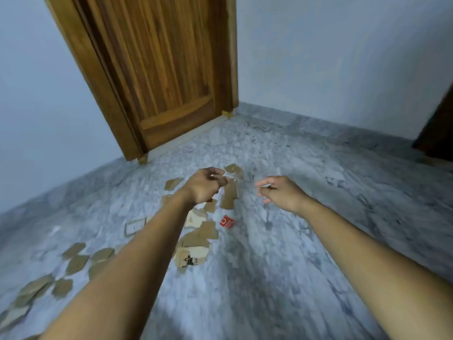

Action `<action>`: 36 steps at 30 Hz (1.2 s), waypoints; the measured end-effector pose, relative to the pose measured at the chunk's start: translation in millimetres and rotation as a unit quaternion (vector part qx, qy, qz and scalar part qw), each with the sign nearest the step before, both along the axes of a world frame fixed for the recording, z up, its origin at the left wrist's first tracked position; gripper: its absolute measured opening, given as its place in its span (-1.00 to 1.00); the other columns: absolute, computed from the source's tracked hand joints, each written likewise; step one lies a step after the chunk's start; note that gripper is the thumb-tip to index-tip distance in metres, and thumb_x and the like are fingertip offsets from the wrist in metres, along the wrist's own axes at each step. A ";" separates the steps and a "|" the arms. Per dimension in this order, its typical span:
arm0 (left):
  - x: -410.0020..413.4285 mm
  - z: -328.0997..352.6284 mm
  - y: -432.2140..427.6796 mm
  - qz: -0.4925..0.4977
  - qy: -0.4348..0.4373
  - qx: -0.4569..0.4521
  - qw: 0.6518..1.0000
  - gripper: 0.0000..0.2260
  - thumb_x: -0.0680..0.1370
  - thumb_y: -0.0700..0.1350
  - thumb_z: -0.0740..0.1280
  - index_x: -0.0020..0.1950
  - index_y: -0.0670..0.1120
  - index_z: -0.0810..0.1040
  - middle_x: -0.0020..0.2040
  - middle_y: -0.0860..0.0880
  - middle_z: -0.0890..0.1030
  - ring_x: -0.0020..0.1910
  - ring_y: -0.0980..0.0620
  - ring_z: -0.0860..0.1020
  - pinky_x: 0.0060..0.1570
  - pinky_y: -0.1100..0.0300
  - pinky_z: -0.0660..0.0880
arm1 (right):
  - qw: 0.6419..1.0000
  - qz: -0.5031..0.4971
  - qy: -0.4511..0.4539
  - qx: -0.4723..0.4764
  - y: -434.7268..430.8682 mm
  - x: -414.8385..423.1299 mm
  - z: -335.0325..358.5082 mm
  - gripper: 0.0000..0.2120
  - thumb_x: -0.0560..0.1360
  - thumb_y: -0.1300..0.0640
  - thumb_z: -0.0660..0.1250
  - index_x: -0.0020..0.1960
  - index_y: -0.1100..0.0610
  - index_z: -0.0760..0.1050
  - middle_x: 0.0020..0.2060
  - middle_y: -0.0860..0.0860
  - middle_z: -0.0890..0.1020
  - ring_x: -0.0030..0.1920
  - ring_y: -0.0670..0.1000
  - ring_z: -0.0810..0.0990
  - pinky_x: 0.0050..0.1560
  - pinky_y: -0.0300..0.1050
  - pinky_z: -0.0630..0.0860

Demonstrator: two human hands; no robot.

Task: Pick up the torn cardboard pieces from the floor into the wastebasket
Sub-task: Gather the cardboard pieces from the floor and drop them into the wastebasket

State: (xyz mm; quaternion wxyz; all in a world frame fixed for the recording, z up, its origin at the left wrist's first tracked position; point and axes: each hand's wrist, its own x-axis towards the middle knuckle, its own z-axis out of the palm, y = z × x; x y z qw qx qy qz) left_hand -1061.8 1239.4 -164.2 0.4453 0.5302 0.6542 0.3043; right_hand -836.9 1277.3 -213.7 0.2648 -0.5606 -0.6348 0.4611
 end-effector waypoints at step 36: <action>-404.4 -71.4 -102.9 0.390 0.110 -0.179 0.896 -0.49 0.54 0.11 0.41 0.44 -0.03 0.44 0.43 -0.15 0.47 0.34 -0.13 0.50 0.37 0.01 0.41 | 0.864 0.476 -0.152 -0.066 48.6 -495.8 -57.7 -0.49 0.53 -0.04 0.46 0.43 0.00 0.42 0.41 0.06 0.45 0.26 0.10 0.56 0.26 0.04 0.55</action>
